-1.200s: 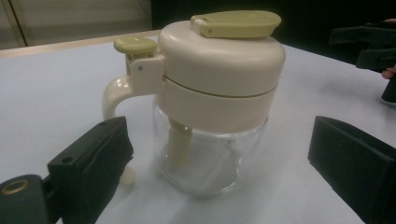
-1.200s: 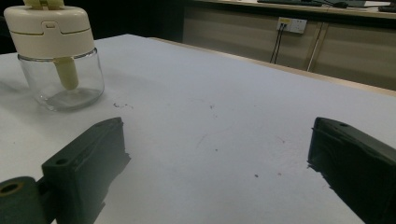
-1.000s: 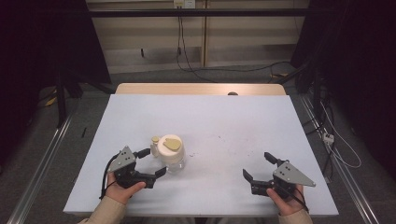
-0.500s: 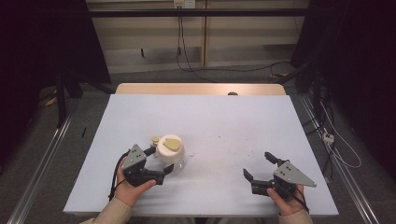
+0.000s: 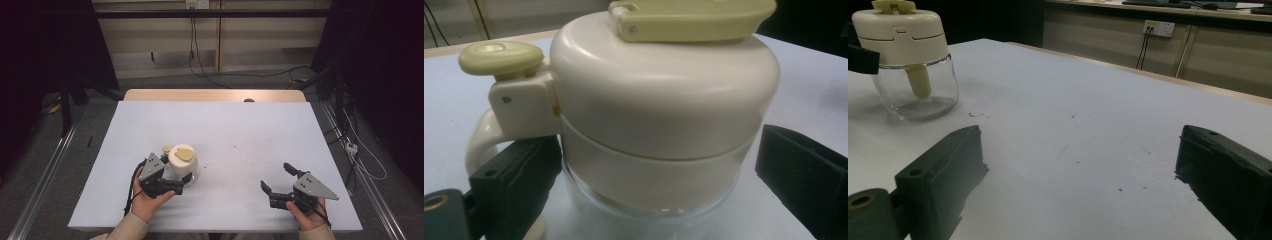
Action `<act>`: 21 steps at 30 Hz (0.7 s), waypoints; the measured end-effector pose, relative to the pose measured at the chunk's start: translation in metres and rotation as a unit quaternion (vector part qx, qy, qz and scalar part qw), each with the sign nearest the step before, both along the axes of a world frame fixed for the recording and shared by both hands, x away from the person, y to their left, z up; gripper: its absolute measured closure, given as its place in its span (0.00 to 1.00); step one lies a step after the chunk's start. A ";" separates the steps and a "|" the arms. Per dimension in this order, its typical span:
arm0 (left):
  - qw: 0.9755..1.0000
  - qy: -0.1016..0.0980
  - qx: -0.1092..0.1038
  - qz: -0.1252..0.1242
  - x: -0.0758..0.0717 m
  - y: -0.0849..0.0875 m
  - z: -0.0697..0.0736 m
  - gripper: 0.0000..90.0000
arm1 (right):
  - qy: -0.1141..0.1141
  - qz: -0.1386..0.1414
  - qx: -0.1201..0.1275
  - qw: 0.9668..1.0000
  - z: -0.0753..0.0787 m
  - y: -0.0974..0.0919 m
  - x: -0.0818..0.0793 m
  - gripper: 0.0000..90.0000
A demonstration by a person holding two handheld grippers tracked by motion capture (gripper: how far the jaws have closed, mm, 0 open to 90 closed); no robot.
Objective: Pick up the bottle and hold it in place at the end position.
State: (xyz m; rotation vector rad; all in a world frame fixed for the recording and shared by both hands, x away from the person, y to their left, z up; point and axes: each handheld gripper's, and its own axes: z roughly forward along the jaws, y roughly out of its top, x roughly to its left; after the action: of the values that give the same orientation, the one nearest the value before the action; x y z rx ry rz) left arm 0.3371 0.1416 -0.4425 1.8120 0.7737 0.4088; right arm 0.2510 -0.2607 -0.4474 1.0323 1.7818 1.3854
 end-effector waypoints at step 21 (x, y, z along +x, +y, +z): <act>0.999 0.000 -0.002 0.049 0.009 -0.021 -0.006 0.04 | 0.003 -0.005 0.005 1.000 0.000 -0.001 0.000 0.05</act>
State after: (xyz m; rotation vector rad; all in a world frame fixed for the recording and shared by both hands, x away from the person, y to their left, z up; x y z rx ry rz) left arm 0.3457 0.1205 -0.4481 1.7756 0.8654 0.4713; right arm 0.2509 -0.2621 -0.4470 1.0496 1.7730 1.3879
